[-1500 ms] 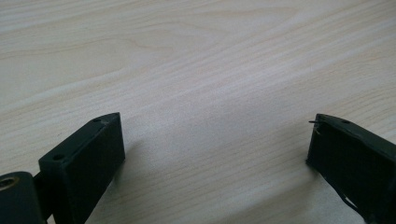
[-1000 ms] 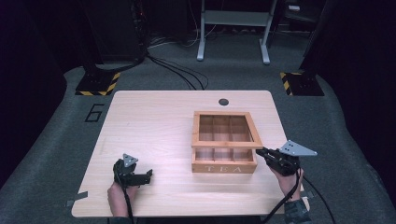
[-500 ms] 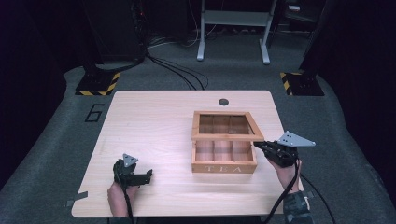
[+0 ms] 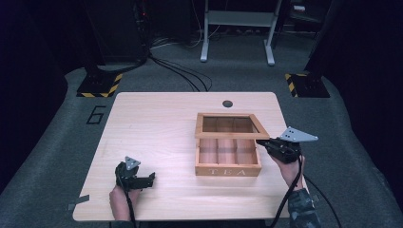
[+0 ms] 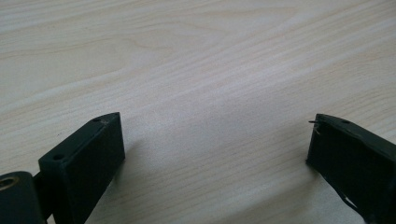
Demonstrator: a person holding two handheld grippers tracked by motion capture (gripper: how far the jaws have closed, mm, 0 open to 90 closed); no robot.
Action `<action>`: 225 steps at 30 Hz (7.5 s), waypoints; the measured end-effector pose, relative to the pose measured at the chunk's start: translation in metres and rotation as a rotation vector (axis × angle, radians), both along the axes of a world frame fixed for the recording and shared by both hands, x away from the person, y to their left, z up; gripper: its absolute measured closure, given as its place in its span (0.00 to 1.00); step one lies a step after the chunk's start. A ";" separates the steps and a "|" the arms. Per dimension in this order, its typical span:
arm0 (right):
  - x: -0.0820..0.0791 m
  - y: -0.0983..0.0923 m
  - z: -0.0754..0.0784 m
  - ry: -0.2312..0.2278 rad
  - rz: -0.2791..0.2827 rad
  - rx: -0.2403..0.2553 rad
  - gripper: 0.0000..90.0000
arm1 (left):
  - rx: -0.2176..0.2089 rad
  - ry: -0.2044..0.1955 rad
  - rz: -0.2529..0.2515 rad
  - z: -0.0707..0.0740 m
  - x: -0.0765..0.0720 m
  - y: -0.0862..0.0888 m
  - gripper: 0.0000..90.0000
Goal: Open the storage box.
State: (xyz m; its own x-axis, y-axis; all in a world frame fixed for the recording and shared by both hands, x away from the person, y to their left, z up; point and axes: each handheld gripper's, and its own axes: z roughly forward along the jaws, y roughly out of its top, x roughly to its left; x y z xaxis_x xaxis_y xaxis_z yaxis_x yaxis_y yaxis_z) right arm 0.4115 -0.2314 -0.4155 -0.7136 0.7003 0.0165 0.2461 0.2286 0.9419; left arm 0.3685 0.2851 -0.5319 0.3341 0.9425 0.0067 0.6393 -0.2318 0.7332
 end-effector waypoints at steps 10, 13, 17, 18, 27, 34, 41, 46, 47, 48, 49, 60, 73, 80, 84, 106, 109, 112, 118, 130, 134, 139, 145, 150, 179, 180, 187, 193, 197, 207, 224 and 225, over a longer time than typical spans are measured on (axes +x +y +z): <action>0.015 -0.001 0.006 0.001 0.022 -0.007 0.97 | 0.000 0.000 0.000 0.000 0.000 0.000 0.04; 0.017 -0.001 0.007 0.001 0.016 -0.006 0.97 | 0.000 0.000 0.001 0.000 0.000 0.000 0.04; 0.024 -0.001 0.008 0.011 0.020 -0.010 0.97 | 0.000 0.000 0.000 0.000 0.000 0.000 0.04; 0.024 -0.001 0.008 0.011 0.020 -0.010 0.97 | 0.000 0.000 0.000 0.000 0.000 0.000 0.04; 0.037 0.003 0.010 0.023 0.031 -0.019 0.97 | 0.000 0.000 0.001 0.000 0.000 0.000 0.04; 0.044 0.004 0.015 0.022 0.027 -0.013 0.98 | 0.000 0.000 0.000 0.000 0.000 0.000 0.04; 0.051 0.007 0.020 0.021 0.021 -0.010 0.98 | 0.000 0.000 0.000 0.000 0.000 0.000 0.04; 0.058 0.008 0.024 0.014 0.021 -0.005 0.98 | 0.000 0.000 0.000 0.000 0.000 0.000 0.04; 0.059 0.008 0.025 0.013 0.019 -0.005 0.98 | 0.000 0.000 0.000 0.000 0.000 0.000 0.04; 0.059 0.008 0.025 0.013 0.019 -0.005 0.98 | 0.000 0.000 0.000 0.000 0.000 0.000 0.04; 0.059 0.008 0.026 0.015 0.020 -0.005 0.98 | -0.001 0.000 0.000 0.000 0.000 0.000 0.04; 0.066 0.009 0.032 0.014 0.010 -0.005 0.98 | 0.004 0.003 -0.005 0.000 0.000 0.000 0.04; 0.078 0.012 0.039 0.018 0.004 -0.006 0.98 | 0.004 0.002 -0.004 0.000 0.000 0.000 0.04; 0.080 0.013 0.040 0.022 -0.002 -0.004 0.98 | 0.004 0.002 -0.004 0.000 0.000 0.000 0.04; 0.082 0.013 0.041 0.020 0.000 -0.002 0.98 | 0.004 0.002 -0.004 0.000 0.000 0.000 0.04; 0.083 0.013 0.042 0.023 -0.001 -0.001 0.98 | 0.004 0.002 -0.005 0.000 0.000 0.000 0.04; 0.084 0.013 0.042 0.022 -0.001 -0.001 0.98 | 0.004 0.002 -0.005 0.000 0.000 0.000 0.04; 0.084 0.013 0.042 0.021 -0.002 -0.002 0.98 | 0.005 0.002 -0.005 0.000 0.000 0.000 0.04; 0.084 0.013 0.042 0.019 0.002 -0.003 0.98 | 0.005 0.003 -0.005 0.000 0.000 0.000 0.04; 0.084 0.013 0.042 0.021 -0.002 0.000 0.98 | 0.005 0.003 -0.004 0.000 0.000 0.000 0.04; 0.084 0.013 0.042 0.022 -0.003 0.000 0.98 | 0.004 0.003 -0.004 0.000 0.000 0.000 0.04; 0.083 0.013 0.042 0.022 0.000 -0.001 0.98 | 0.004 0.003 -0.004 0.000 0.000 0.000 0.04; 0.083 0.013 0.042 0.021 -0.001 -0.001 0.98 | 0.003 0.001 -0.005 0.000 0.000 0.000 0.04; 0.083 0.013 0.042 0.020 -0.003 0.000 0.98 | 0.005 0.003 -0.005 0.000 0.000 0.000 0.04; 0.085 0.013 0.043 0.025 -0.003 0.002 0.98 | 0.005 0.003 -0.005 0.000 0.000 0.000 0.04; 0.085 0.013 0.043 0.025 -0.003 0.002 0.98 | 0.004 0.004 -0.005 0.000 0.000 0.000 0.04; 0.084 0.013 0.043 0.026 -0.005 0.003 0.98 | 0.004 0.003 -0.005 0.000 0.000 0.000 0.04; 0.084 0.013 0.043 0.026 -0.004 0.003 0.98 | 0.005 0.003 -0.005 0.000 0.000 0.000 0.04; 0.084 0.013 0.043 0.026 -0.004 0.004 0.98 | 0.004 0.004 -0.005 0.000 0.000 0.000 0.04; 0.084 0.013 0.043 0.032 -0.004 0.004 0.98 | 0.002 0.001 -0.005 0.000 0.000 0.000 0.04; 0.074 0.015 0.038 0.040 0.008 0.009 0.98 | 0.003 0.001 -0.007 0.000 0.000 0.000 0.04; 0.074 0.015 0.038 0.034 0.013 0.008 0.98 | 0.003 0.001 -0.007 0.000 0.000 0.000 0.04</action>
